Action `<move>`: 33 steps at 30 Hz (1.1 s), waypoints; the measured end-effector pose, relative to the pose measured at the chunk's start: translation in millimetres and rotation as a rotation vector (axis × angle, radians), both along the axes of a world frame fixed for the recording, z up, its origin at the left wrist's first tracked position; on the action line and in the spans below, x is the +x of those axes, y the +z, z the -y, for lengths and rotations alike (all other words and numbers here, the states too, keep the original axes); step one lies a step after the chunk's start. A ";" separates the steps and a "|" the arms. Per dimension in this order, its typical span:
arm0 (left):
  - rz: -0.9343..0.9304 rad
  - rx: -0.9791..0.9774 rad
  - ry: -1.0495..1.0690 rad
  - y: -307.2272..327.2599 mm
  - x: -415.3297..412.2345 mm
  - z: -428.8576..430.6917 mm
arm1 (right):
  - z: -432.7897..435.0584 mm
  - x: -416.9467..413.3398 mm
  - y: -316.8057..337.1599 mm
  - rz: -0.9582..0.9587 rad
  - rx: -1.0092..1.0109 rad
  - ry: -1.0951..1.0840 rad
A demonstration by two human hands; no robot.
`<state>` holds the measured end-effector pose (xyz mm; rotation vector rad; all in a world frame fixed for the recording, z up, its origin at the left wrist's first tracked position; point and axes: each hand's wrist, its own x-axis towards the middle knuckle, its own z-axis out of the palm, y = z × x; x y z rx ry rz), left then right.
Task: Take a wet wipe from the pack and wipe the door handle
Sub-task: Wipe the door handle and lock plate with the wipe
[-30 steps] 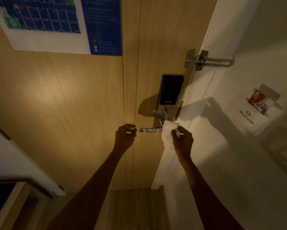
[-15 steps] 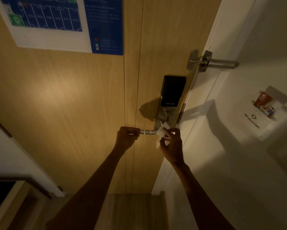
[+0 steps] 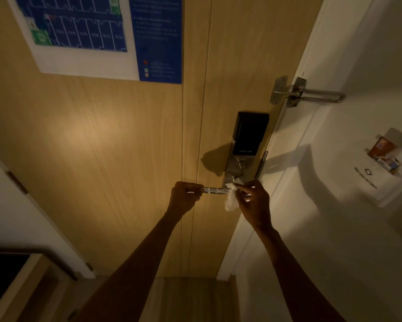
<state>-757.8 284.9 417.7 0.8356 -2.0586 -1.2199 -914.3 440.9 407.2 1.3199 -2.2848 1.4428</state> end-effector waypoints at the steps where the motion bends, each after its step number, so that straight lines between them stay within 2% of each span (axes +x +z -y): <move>1: 0.007 -0.004 -0.001 -0.3 -0.4 0.0 | 1.3 2.3 0.5 -0.012 -0.008 0.007; 6: 0.011 0.002 -0.011 -2.0 0.1 4.8 | 10.0 11.6 2.2 -0.161 0.093 0.075; 9: 0.004 0.038 0.029 -2.8 0.1 0.2 | 11.5 11.1 -2.4 -0.346 0.231 0.023; 14: -0.038 0.096 0.037 -7.0 -3.6 -5.9 | 14.5 1.1 2.1 -0.503 0.320 -0.044; 16: -0.053 0.105 0.046 -4.8 -2.7 -3.2 | 18.2 -2.5 3.2 -0.455 0.313 -0.015; 19: -0.065 0.153 0.028 -4.4 -2.1 4.5 | 21.3 -9.2 1.9 -0.193 0.238 0.070; 25: -0.068 0.243 0.014 -9.1 -2.3 7.6 | 16.3 -8.2 -3.0 -0.083 0.096 0.038; 28: -0.077 0.320 0.032 -5.7 -2.8 3.9 | 7.4 -4.0 -7.4 -0.127 0.103 -0.047; 33: -0.062 0.308 0.037 -11.7 -4.5 7.9 | 10.7 5.8 -11.5 -0.398 0.250 -0.019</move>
